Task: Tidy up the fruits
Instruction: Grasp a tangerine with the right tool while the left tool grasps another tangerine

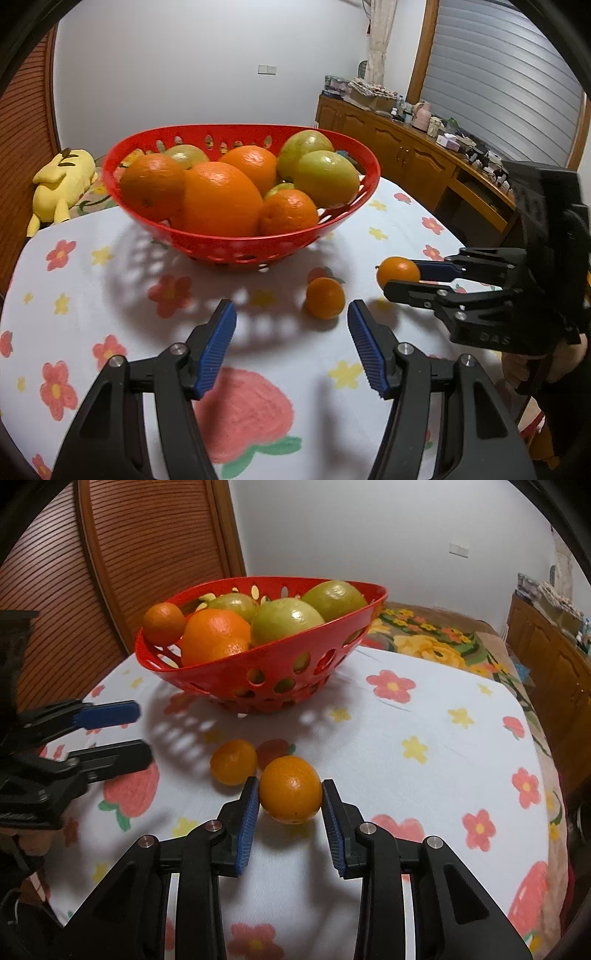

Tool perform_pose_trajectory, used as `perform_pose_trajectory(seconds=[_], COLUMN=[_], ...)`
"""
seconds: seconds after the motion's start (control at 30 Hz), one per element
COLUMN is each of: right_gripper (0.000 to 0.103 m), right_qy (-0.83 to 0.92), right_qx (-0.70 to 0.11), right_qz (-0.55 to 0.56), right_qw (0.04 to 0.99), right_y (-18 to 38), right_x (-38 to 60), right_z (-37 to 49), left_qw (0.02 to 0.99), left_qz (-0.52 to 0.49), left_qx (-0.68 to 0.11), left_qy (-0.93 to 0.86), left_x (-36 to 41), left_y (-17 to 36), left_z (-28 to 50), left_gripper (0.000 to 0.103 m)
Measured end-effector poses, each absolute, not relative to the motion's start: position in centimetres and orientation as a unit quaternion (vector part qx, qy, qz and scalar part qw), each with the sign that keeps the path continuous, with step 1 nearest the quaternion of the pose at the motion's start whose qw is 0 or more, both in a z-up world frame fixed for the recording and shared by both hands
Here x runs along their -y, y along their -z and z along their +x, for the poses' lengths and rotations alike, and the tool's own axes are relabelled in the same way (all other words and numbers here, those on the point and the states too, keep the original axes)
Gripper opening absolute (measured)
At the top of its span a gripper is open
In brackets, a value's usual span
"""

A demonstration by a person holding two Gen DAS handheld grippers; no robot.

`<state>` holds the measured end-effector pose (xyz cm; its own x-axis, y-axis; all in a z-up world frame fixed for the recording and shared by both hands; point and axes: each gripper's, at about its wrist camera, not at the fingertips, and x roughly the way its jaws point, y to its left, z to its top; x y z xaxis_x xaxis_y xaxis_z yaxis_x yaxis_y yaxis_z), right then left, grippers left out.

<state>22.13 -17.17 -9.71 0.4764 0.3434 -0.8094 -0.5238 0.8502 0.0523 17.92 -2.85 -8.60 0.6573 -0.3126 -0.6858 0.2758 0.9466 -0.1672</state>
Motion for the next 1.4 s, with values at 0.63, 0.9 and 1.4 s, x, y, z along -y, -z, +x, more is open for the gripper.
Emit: perform_pose_trajectory(seconds=[0.63, 0.9, 1.4], right_gripper=[0.033, 0.033, 0.033], right_qy=[-0.266, -0.275, -0.272], right_qx=[-0.435, -0.433, -0.433], right_qz=[-0.08, -0.081, -0.075], right_qw=[0.857, 0.855, 0.856], right_y=[8.7, 8.6, 8.6], right_x=[19.4, 19.4, 19.7], right_z=[21.7, 22.0, 21.5], left_qw=[0.886, 0.882, 0.893], left_qz=[0.002, 0.002, 0.004], left_qx=[-0.424, -0.434, -0.406], left_qy=[0.187, 0.185, 0.193], left_x=[6.8, 6.9, 6.5], left_y=[10.7, 11.4, 9.5], left_z=[21.3, 22.2, 19.9], left_gripper=[0.052, 0.045, 0.029])
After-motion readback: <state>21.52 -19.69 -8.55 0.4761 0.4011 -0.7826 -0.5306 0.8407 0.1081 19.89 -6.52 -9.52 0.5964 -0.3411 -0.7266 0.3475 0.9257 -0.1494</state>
